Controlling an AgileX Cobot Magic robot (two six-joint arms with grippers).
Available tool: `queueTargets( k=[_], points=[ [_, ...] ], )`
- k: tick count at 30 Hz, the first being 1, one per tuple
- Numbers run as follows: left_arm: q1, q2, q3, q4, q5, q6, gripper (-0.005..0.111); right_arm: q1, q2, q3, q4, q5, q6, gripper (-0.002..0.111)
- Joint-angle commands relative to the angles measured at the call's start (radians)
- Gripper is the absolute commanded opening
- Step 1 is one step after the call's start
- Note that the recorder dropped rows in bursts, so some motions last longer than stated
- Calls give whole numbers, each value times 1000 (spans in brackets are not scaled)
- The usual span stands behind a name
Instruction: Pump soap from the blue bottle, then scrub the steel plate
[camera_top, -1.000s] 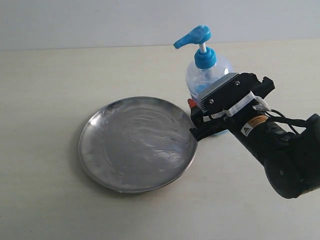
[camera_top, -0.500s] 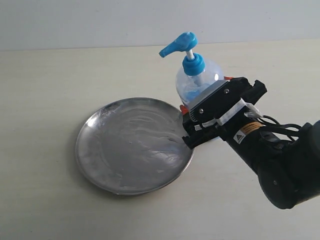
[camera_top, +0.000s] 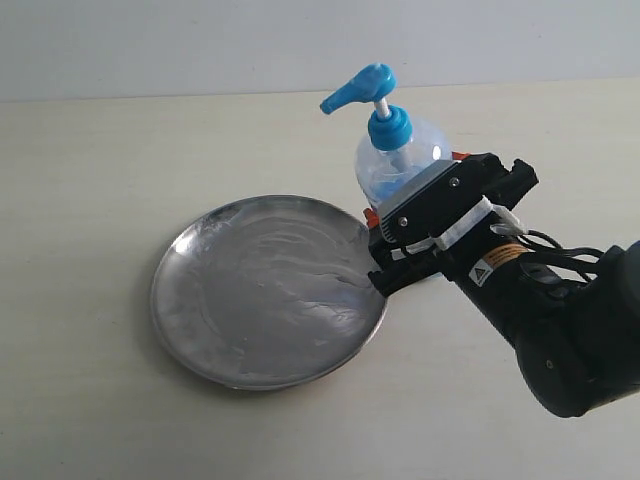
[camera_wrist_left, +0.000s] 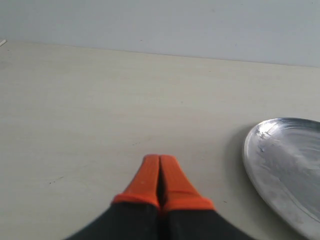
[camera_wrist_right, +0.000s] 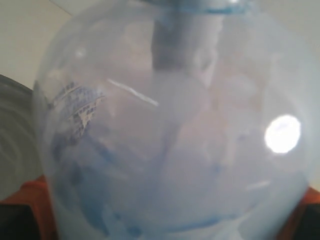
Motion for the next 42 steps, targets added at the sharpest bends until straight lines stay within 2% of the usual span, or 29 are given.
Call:
queueTargets(
  k=[1, 10, 23, 34, 42],
  points=[
    [1, -5, 3, 4, -3, 3, 0, 1, -15, 1, 3, -55, -16, 0],
    [1, 139, -129, 4, 0, 3, 0, 1, -15, 1, 3, -55, -15, 0],
    [-1, 413, -389, 4, 0, 3, 0, 1, -15, 1, 3, -55, -12, 0],
    [-119, 600, -590, 4, 0, 3, 0, 1, -15, 1, 3, -55, -12, 0],
    [-126, 617, -607, 4, -1, 3, 0, 1, -15, 1, 3, -55, 12, 0]
  ],
)
